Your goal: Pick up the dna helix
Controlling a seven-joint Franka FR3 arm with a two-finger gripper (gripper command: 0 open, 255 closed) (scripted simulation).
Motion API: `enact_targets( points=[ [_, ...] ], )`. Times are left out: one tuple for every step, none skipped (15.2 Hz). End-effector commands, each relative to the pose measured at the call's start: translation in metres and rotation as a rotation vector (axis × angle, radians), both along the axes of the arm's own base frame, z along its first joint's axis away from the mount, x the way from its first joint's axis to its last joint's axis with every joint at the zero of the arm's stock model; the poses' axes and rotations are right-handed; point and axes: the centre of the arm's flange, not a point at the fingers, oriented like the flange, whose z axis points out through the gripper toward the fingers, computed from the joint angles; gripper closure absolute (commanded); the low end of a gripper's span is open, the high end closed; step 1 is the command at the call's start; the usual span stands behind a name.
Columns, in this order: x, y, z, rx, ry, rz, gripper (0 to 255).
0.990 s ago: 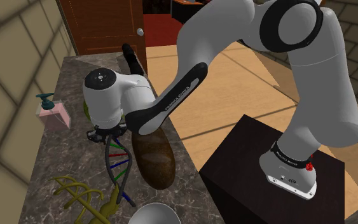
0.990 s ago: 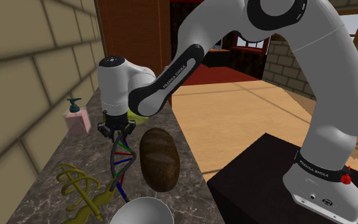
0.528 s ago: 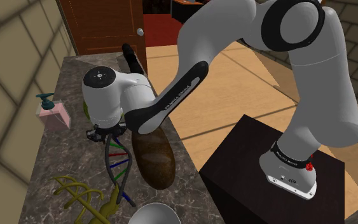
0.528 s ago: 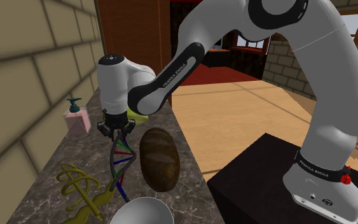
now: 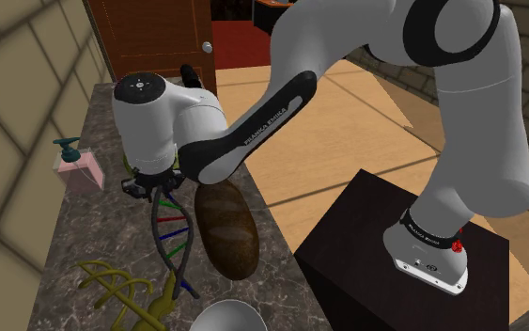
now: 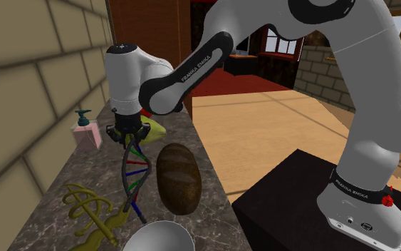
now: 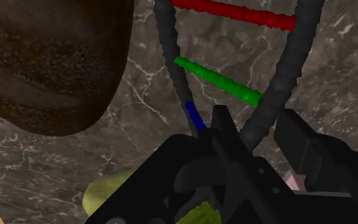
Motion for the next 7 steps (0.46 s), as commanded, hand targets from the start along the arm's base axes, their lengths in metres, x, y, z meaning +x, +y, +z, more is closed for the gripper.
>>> enact_targets(
  points=[
    [0.001, 0.001, 0.010, 0.000, 0.000, 0.000, 255],
    [0.001, 0.001, 0.016, 0.000, 0.000, 0.000, 255],
    [0.001, 0.001, 0.021, 0.000, 0.000, 0.000, 255],
    [0.001, 0.001, 0.026, 0.000, 0.000, 0.000, 255],
    [0.001, 0.001, 0.031, 0.000, 0.000, 0.000, 255],
    [0.001, 0.001, 0.032, 0.000, 0.000, 0.000, 255],
    [0.001, 0.001, 0.032, 0.000, 0.000, 0.000, 255]
  ],
)
